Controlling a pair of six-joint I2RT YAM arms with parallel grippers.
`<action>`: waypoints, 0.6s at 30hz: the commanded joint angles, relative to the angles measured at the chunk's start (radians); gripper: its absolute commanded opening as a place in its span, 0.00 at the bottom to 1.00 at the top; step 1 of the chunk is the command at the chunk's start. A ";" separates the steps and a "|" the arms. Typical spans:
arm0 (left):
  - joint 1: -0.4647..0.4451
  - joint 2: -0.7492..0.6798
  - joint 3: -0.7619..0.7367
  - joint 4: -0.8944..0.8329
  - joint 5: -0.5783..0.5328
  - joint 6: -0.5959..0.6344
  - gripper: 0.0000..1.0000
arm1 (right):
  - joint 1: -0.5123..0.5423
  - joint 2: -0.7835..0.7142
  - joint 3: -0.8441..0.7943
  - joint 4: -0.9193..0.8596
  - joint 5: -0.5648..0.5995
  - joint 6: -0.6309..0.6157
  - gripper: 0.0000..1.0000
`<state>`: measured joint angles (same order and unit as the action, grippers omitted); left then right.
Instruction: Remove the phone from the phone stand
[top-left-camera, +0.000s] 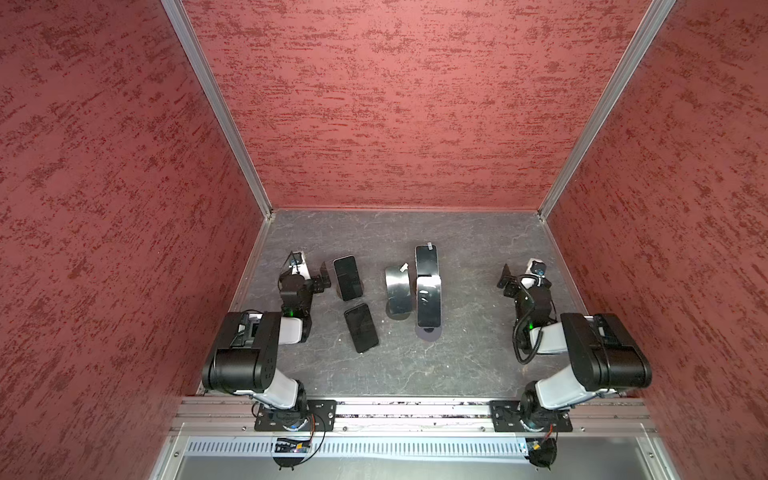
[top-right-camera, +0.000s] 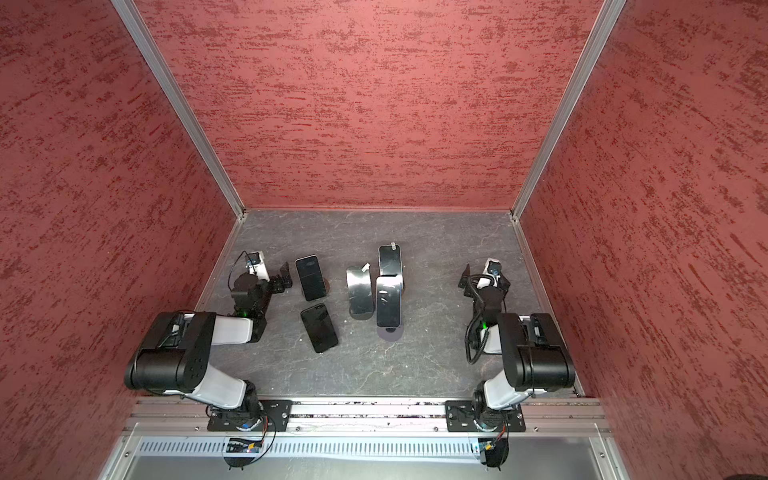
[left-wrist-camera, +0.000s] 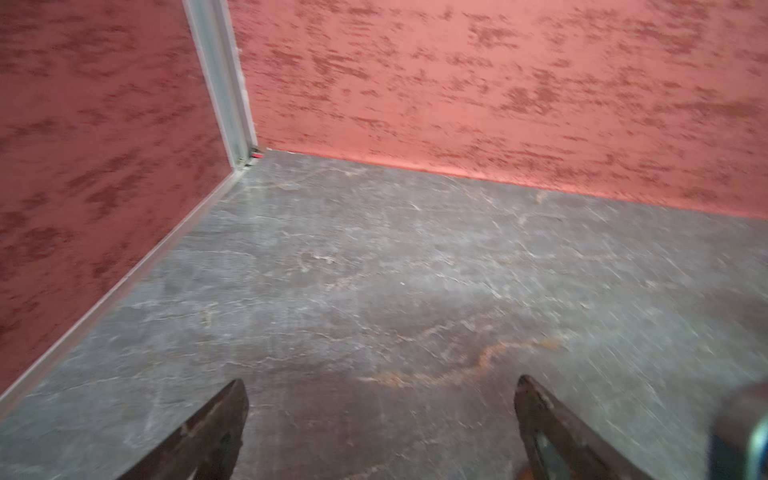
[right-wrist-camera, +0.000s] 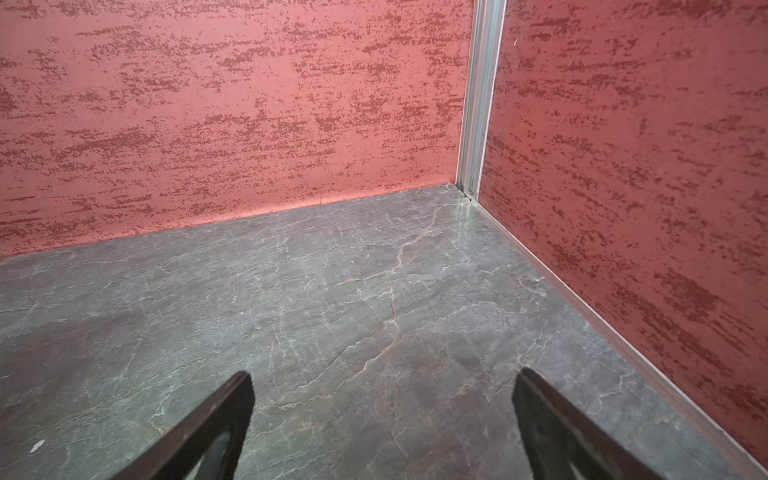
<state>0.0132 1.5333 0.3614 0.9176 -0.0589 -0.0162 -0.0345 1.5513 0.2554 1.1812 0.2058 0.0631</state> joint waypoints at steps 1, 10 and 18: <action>0.006 0.004 0.013 -0.014 0.113 0.044 1.00 | -0.001 0.000 0.004 0.023 0.018 0.005 0.99; 0.011 0.004 0.016 -0.020 0.120 0.042 1.00 | -0.001 0.000 0.004 0.024 0.018 0.006 0.99; 0.012 0.003 0.016 -0.022 0.124 0.041 1.00 | -0.002 0.001 0.004 0.023 0.018 0.005 0.99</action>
<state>0.0177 1.5333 0.3614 0.8959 0.0517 0.0132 -0.0345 1.5513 0.2554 1.1812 0.2058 0.0631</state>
